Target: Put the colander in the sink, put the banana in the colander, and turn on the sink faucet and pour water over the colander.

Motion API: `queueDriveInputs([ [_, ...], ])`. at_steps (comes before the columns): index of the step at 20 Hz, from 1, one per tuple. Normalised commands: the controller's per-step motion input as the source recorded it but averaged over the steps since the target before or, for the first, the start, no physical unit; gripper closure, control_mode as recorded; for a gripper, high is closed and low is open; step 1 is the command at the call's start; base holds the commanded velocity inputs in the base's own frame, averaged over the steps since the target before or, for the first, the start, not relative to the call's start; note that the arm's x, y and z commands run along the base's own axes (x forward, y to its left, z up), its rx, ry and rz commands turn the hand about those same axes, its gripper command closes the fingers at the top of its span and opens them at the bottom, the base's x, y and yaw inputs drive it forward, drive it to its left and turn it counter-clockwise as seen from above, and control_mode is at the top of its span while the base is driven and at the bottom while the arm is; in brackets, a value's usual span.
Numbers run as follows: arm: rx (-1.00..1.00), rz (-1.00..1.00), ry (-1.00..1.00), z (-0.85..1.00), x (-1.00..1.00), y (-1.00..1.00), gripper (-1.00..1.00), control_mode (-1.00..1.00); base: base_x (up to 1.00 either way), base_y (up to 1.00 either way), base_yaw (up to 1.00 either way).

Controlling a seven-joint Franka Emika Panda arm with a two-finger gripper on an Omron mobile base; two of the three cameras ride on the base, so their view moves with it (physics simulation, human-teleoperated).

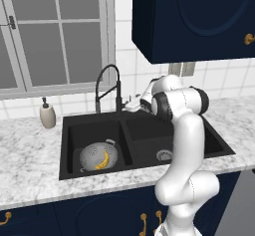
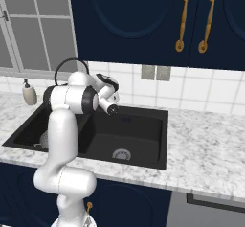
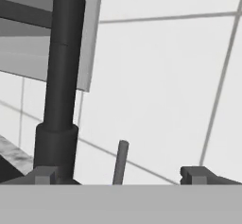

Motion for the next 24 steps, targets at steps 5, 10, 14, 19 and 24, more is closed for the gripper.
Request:
queueDriveInputs([
  [5,0.03,0.0,0.0,-0.18,0.33,0.04,-1.0,-1.0,0.0,0.0,0.0],
  [10,0.0,0.0,0.0,-0.16,0.31,0.08,-1.0,-1.0,0.0,0.0,0.0],
  [14,0.0,0.0,0.0,-0.12,0.28,0.03,-1.0,-1.0,0.0,0.0,0.0],
  [19,0.01,0.0,0.0,-0.09,0.2,0.01,-1.0,-1.0,0.0,0.0,0.0],
  [24,0.0,0.0,-0.01,-0.06,0.17,0.05,-1.0,-1.0,0.0,0.0,0.0],
])
